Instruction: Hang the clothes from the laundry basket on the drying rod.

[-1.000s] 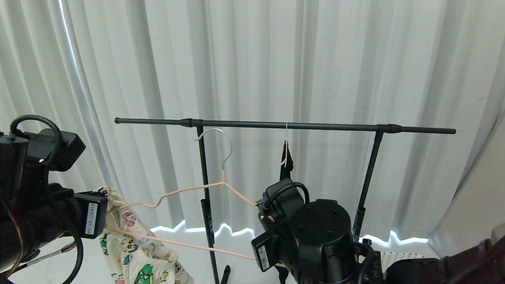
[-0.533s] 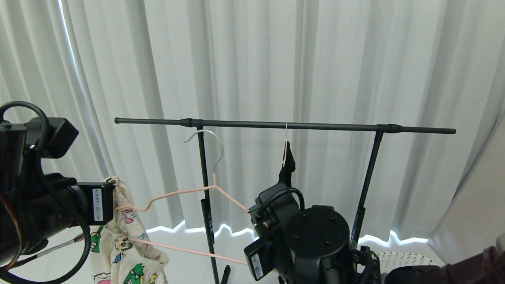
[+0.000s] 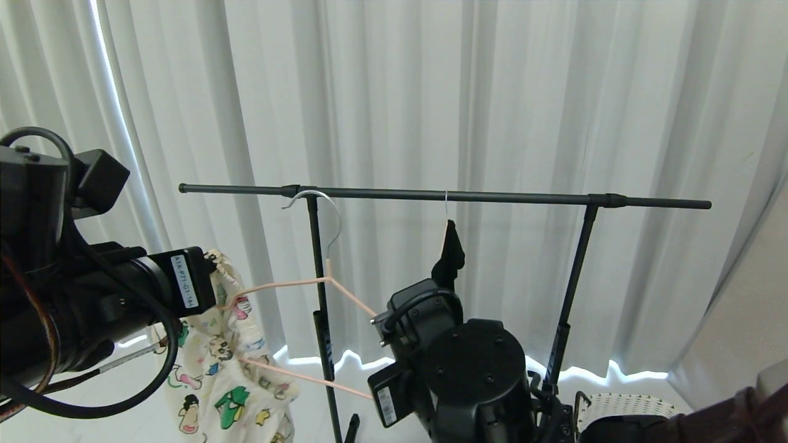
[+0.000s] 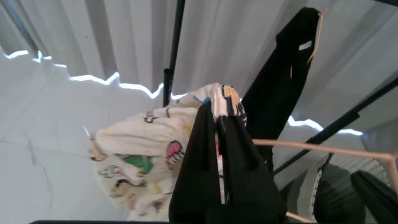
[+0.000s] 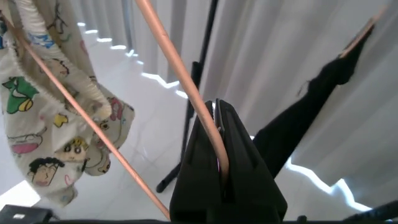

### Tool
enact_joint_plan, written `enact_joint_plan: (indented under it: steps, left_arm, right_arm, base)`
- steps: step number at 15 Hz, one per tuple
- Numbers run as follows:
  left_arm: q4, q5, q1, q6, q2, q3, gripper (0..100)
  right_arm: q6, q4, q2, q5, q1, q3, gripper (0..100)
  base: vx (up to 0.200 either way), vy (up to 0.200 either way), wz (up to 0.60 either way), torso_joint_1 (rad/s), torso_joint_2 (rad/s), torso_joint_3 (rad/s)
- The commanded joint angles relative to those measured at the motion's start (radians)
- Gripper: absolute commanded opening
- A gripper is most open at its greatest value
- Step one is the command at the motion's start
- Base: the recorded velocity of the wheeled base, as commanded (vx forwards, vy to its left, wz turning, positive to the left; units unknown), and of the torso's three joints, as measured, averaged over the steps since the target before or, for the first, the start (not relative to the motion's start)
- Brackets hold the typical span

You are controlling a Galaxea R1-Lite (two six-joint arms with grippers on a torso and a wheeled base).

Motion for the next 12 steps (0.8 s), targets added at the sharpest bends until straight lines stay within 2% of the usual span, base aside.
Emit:
enact_joint_plan:
  steps: [1, 2, 6, 9, 12]
  left_arm:
    - [0.0, 0.029, 0.011, 0.003, 0.015, -0.004, 0]
    - [0.0, 0.058, 0.022, 0.003, 0.028, -0.006, 0]
    - [0.0, 0.113, 0.022, 0.006, 0.072, -0.027, 0]
    - [0.0, 0.125, 0.011, 0.007, 0.1, -0.072, 0]
    - [0.0, 0.124, -0.055, 0.003, 0.107, -0.073, 0]
  right_arm:
    - [-0.011, 0.0, -0.009, -0.038, -0.038, 0.013, 0]
    - [-0.029, 0.0, -0.029, -0.061, -0.07, 0.033, 0]
    - [-0.074, 0.0, -0.101, -0.073, -0.148, 0.091, 0]
    - [-0.081, -0.002, -0.112, -0.075, -0.153, 0.096, 0]
    - [-0.081, -0.002, -0.109, -0.073, -0.124, 0.093, 0]
  base:
    - [0.0, 0.0, 0.0, 0.0, 0.0, 0.0]
    - [0.0, 0.0, 0.0, 0.0, 0.0, 0.0]
    - [0.0, 0.0, 0.0, 0.0, 0.0, 0.0]
    - [0.0, 0.0, 0.0, 0.0, 0.0, 0.0]
    - [0.0, 0.0, 0.0, 0.0, 0.0, 0.0]
